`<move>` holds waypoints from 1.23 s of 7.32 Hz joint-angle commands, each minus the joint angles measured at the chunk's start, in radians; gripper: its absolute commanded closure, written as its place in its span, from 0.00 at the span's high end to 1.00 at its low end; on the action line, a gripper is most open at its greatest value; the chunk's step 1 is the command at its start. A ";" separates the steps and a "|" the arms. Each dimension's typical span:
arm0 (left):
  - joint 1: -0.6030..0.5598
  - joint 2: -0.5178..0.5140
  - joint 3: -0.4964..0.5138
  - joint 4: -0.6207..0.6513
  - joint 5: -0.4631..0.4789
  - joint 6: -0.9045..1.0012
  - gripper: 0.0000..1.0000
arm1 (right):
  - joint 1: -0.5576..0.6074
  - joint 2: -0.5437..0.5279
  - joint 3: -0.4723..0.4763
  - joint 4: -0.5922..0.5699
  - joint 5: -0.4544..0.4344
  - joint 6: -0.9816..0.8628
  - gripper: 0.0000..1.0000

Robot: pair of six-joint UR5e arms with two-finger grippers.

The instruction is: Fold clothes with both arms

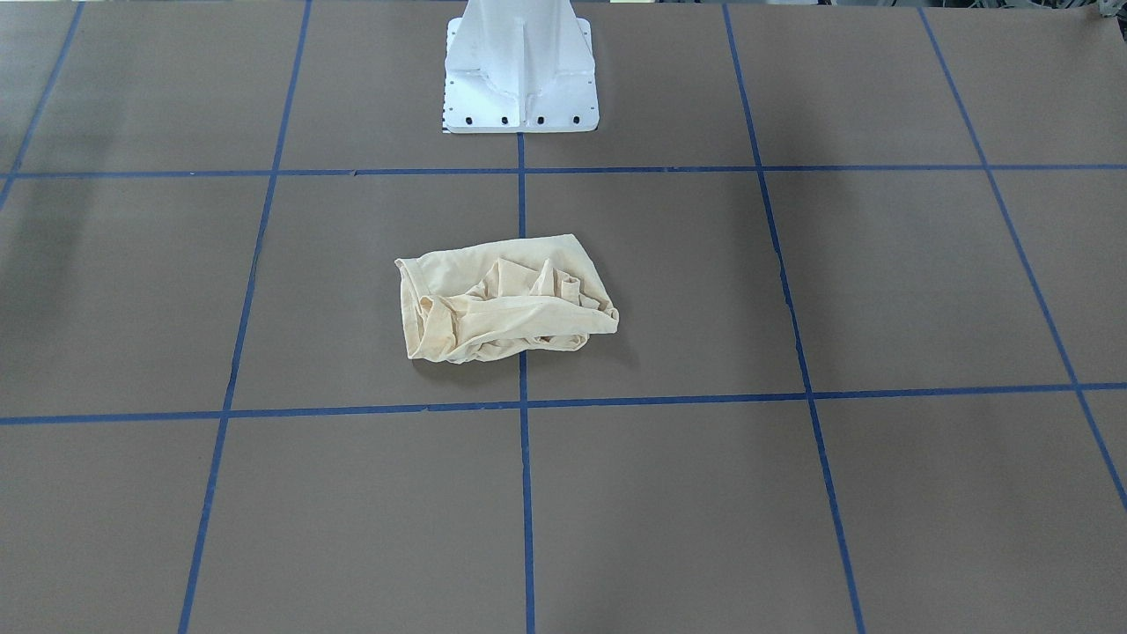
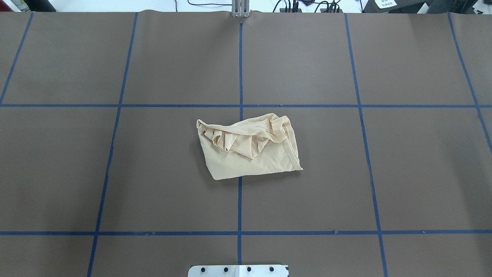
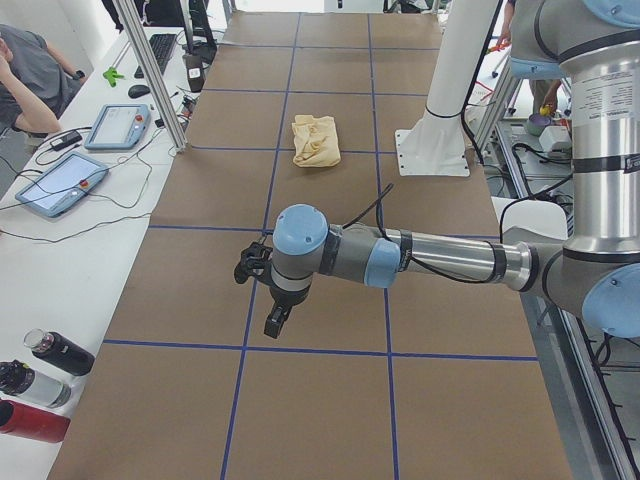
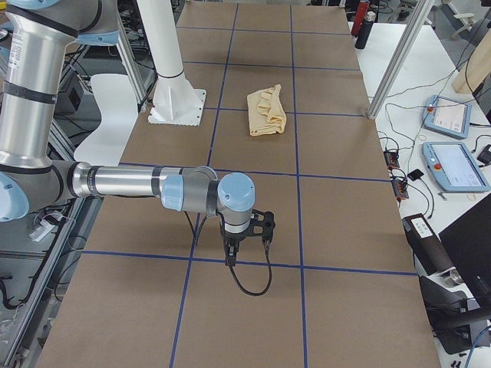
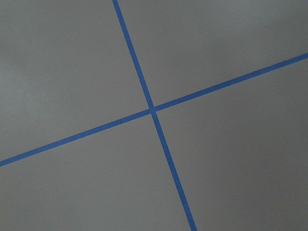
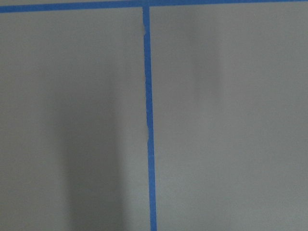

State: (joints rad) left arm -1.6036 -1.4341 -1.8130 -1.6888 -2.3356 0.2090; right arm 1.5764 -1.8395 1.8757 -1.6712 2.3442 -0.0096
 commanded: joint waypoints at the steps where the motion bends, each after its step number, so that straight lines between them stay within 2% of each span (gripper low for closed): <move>1: 0.001 0.006 0.014 -0.002 0.004 -0.005 1.00 | 0.001 0.037 -0.004 -0.005 0.017 0.002 1.00; 3: 0.001 0.012 0.032 0.008 0.009 -0.005 1.00 | 0.001 0.034 -0.009 -0.004 0.017 0.002 1.00; 5: 0.001 0.043 0.092 0.024 -0.001 -0.007 1.00 | 0.001 0.029 -0.010 -0.002 0.017 0.003 1.00; 9: 0.001 0.049 0.081 0.017 0.002 -0.003 1.00 | 0.001 0.028 -0.010 -0.001 0.014 0.004 1.00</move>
State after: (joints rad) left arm -1.6030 -1.3857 -1.7236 -1.6706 -2.3312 0.2054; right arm 1.5769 -1.8113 1.8657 -1.6726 2.3579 -0.0062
